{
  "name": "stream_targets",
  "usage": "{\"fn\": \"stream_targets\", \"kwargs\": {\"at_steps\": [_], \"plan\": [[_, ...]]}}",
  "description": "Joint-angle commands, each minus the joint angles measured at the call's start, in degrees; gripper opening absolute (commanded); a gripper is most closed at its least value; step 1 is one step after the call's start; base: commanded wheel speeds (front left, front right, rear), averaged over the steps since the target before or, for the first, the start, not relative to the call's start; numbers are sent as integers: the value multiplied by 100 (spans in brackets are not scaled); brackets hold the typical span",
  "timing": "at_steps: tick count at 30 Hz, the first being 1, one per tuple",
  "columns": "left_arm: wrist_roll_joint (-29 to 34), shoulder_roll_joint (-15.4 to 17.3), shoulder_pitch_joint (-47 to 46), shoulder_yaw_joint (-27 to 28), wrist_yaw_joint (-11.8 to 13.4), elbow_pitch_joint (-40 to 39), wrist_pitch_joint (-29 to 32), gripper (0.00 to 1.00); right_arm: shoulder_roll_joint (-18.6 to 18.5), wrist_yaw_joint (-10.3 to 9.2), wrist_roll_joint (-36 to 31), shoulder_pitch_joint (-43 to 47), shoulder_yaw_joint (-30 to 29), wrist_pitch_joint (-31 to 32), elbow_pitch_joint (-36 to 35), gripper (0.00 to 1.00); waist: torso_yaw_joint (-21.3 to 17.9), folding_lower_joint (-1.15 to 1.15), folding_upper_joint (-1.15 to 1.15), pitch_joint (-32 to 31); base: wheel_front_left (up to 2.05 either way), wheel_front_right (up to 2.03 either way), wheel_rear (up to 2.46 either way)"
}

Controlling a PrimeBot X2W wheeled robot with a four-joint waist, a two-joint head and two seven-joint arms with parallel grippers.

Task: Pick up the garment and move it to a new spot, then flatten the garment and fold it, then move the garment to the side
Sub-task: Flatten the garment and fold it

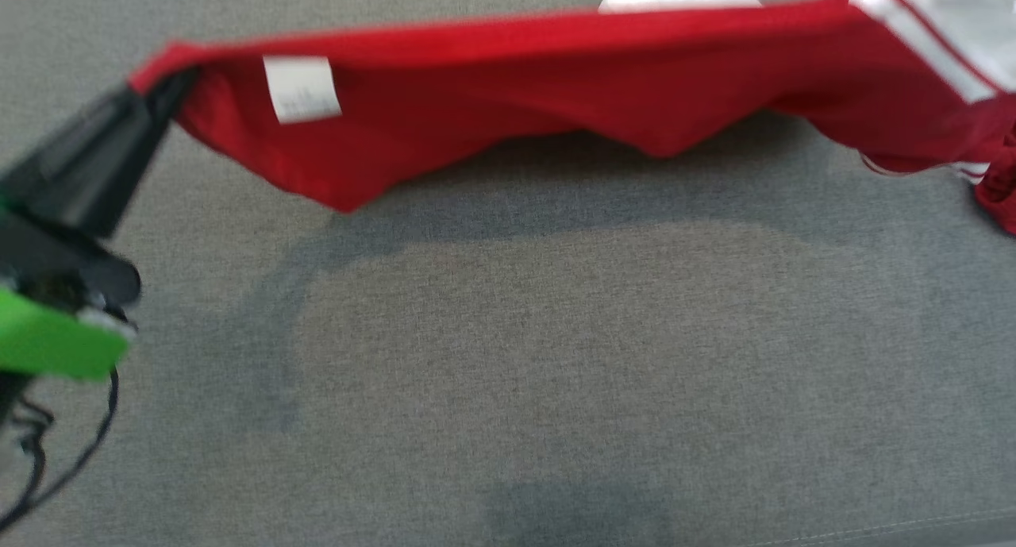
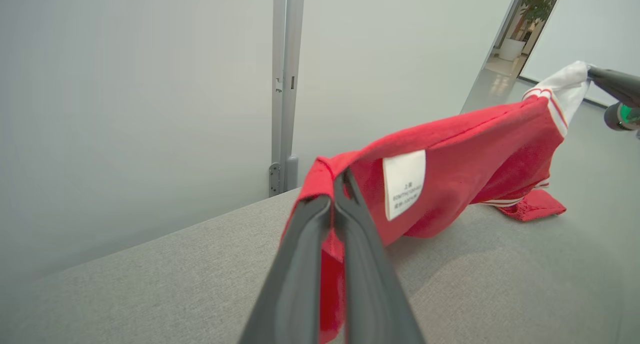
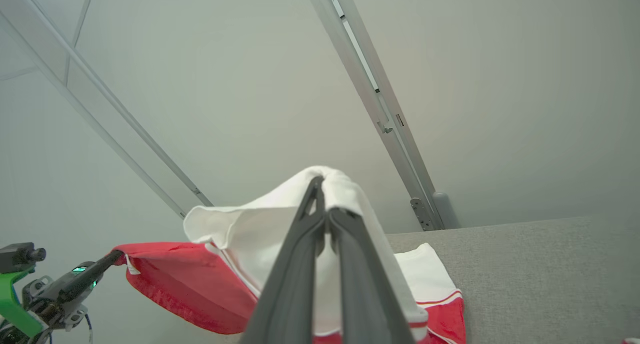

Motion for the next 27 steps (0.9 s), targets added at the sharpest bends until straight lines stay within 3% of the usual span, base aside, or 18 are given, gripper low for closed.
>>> {"fn": "stream_targets", "kwargs": {"at_steps": [1, 3, 5, 7, 11, 14, 16, 18, 20, 24, 27], "plan": [[105, -98, -725, -70, 30, 286, 98, 0, -119, 2, -119, -647, 171, 72, 192, 0, 179, -1, 0, 1123, 0, 0, 0], [313, -282, -1976, -179, 139, 948, 185, 0, -103, 2, -332, -1864, 598, 137, 608, 0, 223, -1, 0, 1517, 0, 0, 0], [710, -554, -3199, -306, 284, 1775, 107, 0, 277, 1, -755, -3333, 1111, 148, 1273, 0, 239, -1, 0, 1840, 0, 0, 0], [1120, -830, -4210, -439, 400, 2641, -100, 0, 982, 1, -1351, -4777, 1581, 73, 2106, 0, 217, -1, 0, 2034, 0, 0, 0], [2179, -1256, -5840, -614, 680, 4319, -1208, 0, 2592, 2, -2806, -7043, 2080, -411, 3827, 0, 103, -1, 0, 2041, 0, 0, 0], [2638, -1557, -6670, -724, 724, 5232, -2089, 0, 3336, 2, -3444, -8076, 2028, -854, 4671, 0, 33, -1, 0, 2092, 0, 0, 0], [2805, -1652, -6962, -771, 708, 5736, -2628, 0, 3621, 2, -3659, -8407, 2038, -1045, 4988, 0, 9, -1, 0, 2123, 0, 0, 0], [2999, -1679, -7129, -828, 682, 6120, -3108, 0, 3788, 2, -3608, -8494, 2119, -1110, 5093, 0, -29, -1, 0, 2114, 0, 0, 0], [3101, -1702, -7138, -981, 493, 6450, -3352, 0, 3760, 2, -3487, -8338, 2305, -1039, 4983, 0, -65, -1, 0, 2109, 0, 0, 0], [3102, -1649, -6611, -1157, 133, 6893, -3531, 0, 3439, 2, -3103, -7395, 2722, -978, 4526, 0, -123, -1, 0, 2087, 0, 0, 0], [3143, -1492, -5925, -1235, 10, 6869, -3604, 0, 3064, 3, -2779, -6444, 3018, -1082, 4005, 0, -159, -1, 0, 1903, 0, 0, 0]]}}
